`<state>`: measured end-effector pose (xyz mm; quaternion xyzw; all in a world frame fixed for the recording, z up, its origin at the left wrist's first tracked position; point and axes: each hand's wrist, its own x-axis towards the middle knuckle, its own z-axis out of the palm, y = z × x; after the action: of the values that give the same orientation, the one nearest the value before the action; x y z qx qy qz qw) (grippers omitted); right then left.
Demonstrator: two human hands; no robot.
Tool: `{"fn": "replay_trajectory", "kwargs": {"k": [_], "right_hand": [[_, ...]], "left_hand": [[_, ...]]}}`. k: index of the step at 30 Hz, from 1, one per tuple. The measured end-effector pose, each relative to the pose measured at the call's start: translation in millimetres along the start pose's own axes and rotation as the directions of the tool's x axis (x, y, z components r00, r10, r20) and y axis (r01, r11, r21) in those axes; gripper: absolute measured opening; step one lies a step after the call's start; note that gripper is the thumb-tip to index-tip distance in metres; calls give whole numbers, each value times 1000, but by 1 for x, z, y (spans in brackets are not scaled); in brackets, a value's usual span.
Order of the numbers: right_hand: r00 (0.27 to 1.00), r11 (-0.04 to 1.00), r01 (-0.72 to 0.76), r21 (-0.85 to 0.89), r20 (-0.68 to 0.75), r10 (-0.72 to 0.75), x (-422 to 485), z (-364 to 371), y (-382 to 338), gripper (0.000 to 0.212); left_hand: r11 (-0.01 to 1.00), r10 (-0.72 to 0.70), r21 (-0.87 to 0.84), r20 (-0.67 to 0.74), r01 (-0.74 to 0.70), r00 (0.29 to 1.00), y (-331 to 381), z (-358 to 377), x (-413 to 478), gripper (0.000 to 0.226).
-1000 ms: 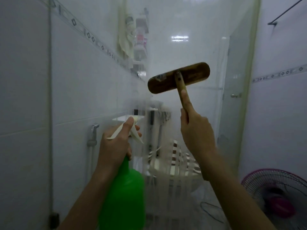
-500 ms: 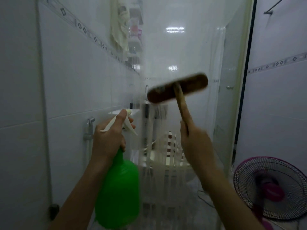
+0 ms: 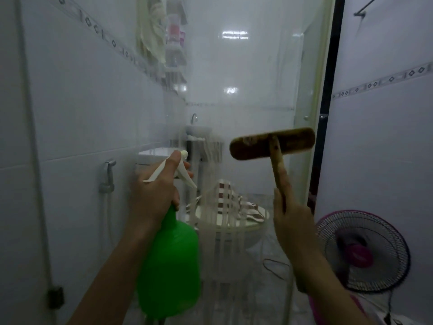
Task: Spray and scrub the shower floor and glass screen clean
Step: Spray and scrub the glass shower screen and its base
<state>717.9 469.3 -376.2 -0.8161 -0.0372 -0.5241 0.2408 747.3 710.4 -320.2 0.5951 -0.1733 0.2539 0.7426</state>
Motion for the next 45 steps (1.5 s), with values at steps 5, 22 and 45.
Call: {"fn": "replay_trajectory", "kwargs": {"k": [5,22,45], "right_hand": [[1000,999,-22,48,-13,22,25,-9,-6,56],[995,995,101,-14,18,-101,45,14,-26,56],[999,999,37,20,39,-37,-98,97,-23,58]], "left_hand": [[998,19,54,63,-22,998,3,8,-3,37],[995,-87,62,57,83,995,-22,4,-19,39],[997,-9,71,-79,15,997,-92,-72,-84,33]]}}
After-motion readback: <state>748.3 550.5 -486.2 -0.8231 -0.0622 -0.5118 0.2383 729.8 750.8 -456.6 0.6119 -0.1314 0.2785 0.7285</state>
